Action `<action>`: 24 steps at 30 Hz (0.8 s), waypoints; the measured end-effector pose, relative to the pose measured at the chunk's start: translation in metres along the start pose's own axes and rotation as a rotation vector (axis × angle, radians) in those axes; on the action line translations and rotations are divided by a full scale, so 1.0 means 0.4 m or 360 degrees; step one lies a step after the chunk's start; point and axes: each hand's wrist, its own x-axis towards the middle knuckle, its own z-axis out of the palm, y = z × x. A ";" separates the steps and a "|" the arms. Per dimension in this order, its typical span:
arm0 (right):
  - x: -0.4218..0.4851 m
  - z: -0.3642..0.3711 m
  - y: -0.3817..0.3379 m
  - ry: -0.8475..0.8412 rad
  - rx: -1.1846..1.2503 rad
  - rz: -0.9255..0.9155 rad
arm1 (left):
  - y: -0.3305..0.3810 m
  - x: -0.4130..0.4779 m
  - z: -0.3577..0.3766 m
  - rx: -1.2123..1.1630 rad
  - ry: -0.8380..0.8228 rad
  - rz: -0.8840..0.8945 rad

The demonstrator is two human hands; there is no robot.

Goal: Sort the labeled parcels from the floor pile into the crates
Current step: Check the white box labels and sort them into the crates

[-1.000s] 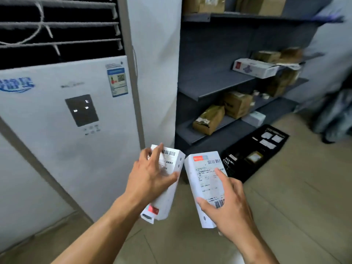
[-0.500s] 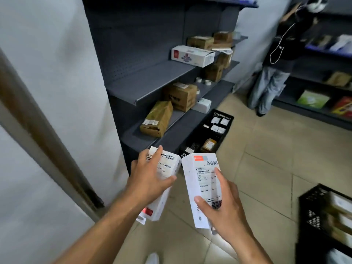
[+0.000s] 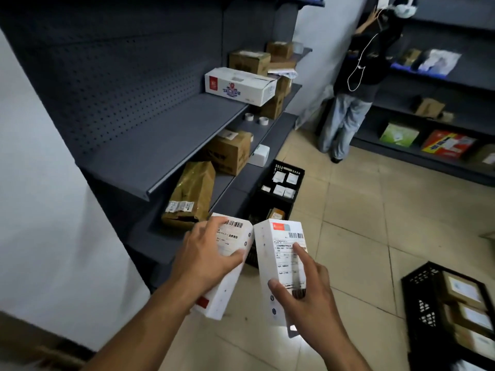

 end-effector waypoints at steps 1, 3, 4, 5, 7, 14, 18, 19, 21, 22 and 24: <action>0.031 -0.003 0.006 0.0027 -0.0001 0.0017 | 0.009 0.032 0.009 -0.0001 -0.0008 0.0013; 0.096 -0.015 0.021 0.0069 -0.0039 0.0032 | 0.031 0.098 0.035 -0.0020 -0.0014 0.0050; 0.128 -0.025 0.027 0.0084 -0.0048 0.0043 | 0.045 0.133 0.051 -0.0032 -0.0027 0.0073; 0.160 -0.038 0.030 0.0093 -0.0043 0.0056 | 0.062 0.168 0.068 -0.0032 -0.0047 0.0094; 0.231 -0.065 0.039 0.0106 -0.0052 0.0050 | 0.104 0.239 0.105 -0.0022 -0.0086 0.0132; 0.549 -0.198 0.088 0.0128 -0.0024 -0.0075 | 0.286 0.504 0.209 -0.0024 -0.0018 0.0148; 0.730 -0.243 0.115 0.0083 -0.0041 -0.0164 | 0.355 0.630 0.247 -0.0034 0.0042 0.0077; 0.751 -0.247 0.113 0.0100 -0.0080 -0.0195 | 0.361 0.643 0.244 -0.0028 0.0062 0.0074; 0.830 -0.260 0.126 0.0094 -0.0051 -0.0215 | 0.375 0.700 0.265 -0.0003 0.0127 0.0047; 0.867 -0.262 0.134 0.0101 -0.0040 -0.0211 | 0.378 0.727 0.276 0.0007 0.0150 0.0030; 0.935 -0.255 0.147 0.0113 -0.0050 -0.0196 | 0.375 0.777 0.290 0.0021 0.0183 0.0009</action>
